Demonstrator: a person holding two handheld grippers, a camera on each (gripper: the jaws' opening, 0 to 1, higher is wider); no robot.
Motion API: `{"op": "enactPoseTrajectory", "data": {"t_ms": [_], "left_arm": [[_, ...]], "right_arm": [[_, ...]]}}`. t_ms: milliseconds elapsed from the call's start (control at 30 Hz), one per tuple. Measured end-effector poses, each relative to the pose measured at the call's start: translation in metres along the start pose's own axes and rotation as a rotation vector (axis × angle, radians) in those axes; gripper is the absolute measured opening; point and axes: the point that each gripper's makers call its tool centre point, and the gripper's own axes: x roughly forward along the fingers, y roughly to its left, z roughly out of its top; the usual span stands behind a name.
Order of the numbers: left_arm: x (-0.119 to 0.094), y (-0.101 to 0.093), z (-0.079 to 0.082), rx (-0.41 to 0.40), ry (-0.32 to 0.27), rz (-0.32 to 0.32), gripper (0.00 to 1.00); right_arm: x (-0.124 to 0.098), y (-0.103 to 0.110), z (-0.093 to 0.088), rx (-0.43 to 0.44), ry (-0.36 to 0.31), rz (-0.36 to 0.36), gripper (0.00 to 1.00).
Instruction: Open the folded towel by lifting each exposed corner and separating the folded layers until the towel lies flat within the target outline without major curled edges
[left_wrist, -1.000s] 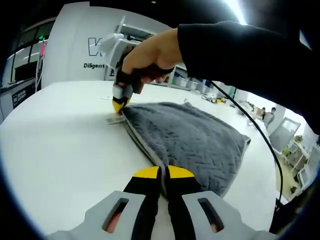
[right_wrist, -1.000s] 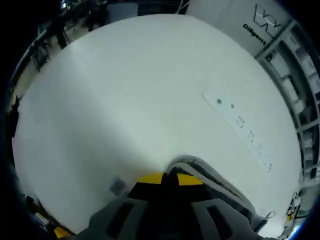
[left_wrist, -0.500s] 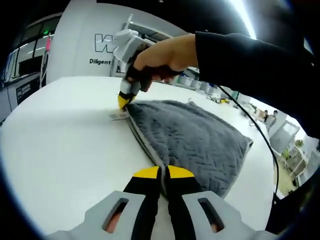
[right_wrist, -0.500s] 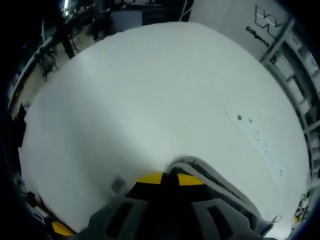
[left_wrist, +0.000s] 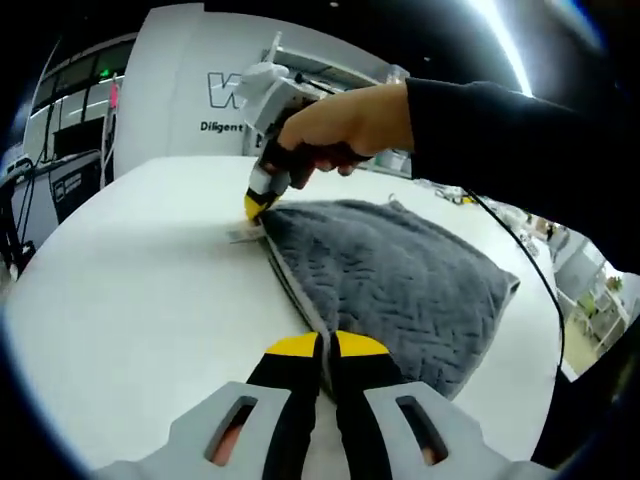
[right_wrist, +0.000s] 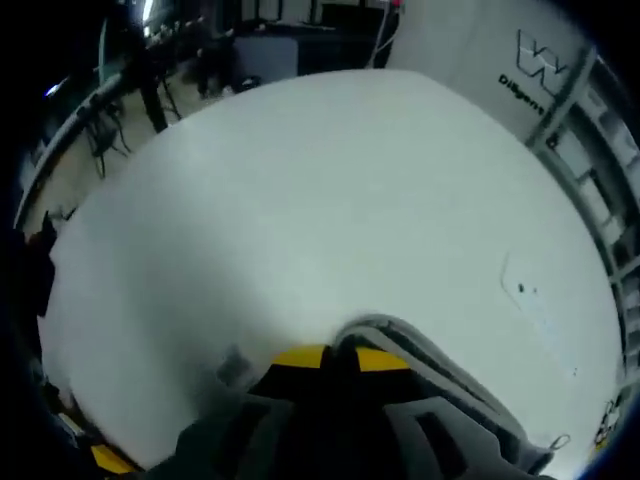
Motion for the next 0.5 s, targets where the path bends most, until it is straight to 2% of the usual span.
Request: {"op": "enactPoseTrajectory", "data": {"t_ms": [233, 500], "left_arm": [[-0.02, 0.031, -0.003, 0.006, 0.018, 0.056, 0.02], [-0.035, 0.051, -0.009, 0.004, 0.028, 0.098, 0.02]], "right_arm": [[0.005, 0.023, 0.019, 0.021, -0.031, 0.021, 0.05], [0.009, 0.048, 0.03, 0.004, -0.031, 0.032, 0.05]]}}
